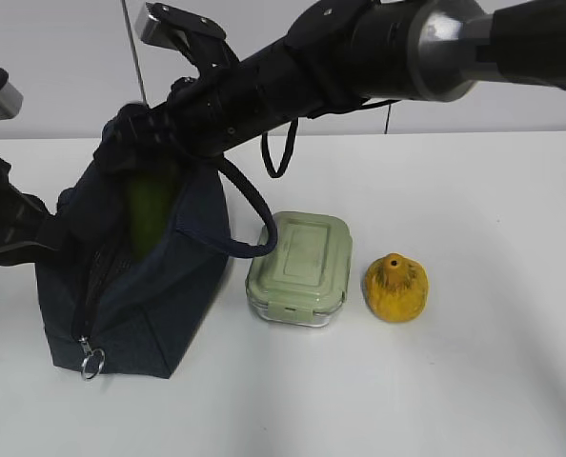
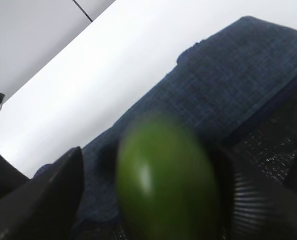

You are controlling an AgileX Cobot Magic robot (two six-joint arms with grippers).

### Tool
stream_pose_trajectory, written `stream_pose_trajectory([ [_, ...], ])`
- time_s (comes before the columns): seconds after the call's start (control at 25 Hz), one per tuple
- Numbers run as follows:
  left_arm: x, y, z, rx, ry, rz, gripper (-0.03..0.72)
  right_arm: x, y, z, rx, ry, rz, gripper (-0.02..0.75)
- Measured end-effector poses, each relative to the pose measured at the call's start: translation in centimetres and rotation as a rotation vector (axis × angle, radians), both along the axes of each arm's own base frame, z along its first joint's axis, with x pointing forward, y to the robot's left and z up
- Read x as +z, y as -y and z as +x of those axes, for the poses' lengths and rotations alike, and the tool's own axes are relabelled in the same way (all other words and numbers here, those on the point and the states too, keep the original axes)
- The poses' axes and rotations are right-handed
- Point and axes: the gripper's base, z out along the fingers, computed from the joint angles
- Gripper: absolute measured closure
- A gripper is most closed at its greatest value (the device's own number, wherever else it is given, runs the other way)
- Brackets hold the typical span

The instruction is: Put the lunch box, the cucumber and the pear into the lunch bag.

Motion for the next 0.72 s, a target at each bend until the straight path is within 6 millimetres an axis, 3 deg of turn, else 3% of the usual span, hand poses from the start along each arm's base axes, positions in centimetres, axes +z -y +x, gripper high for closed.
stream_pose_trajectory([
  [0.2,0.0,0.0,-0.1,-0.004,-0.006,0.001,0.685,3.2,2.8,0.0,0.005,0.045,-0.045,0.104],
  [0.36,0.0,0.0,-0.1,-0.005,-0.006,0.002,0.685,5.2,8.5,0.5,-0.106,-0.032,-0.21,0.104],
  [0.44,0.1,0.0,-0.1,-0.007,-0.002,0.004,0.685,5.0,10.3,0.7,-0.159,-0.084,-0.292,0.108],
  [0.48,0.1,0.0,-0.1,-0.007,-0.001,0.004,0.685,4.2,12.3,0.8,-0.227,-0.162,-0.431,0.122],
  [0.56,0.2,0.0,-0.2,-0.007,0.001,0.004,0.685,3.4,13.8,0.4,-0.276,-0.238,-0.579,0.146],
  [0.72,0.2,0.0,-0.2,-0.009,0.0,0.007,0.685,1.7,14.7,0.1,-0.315,-0.362,-0.715,0.158],
])
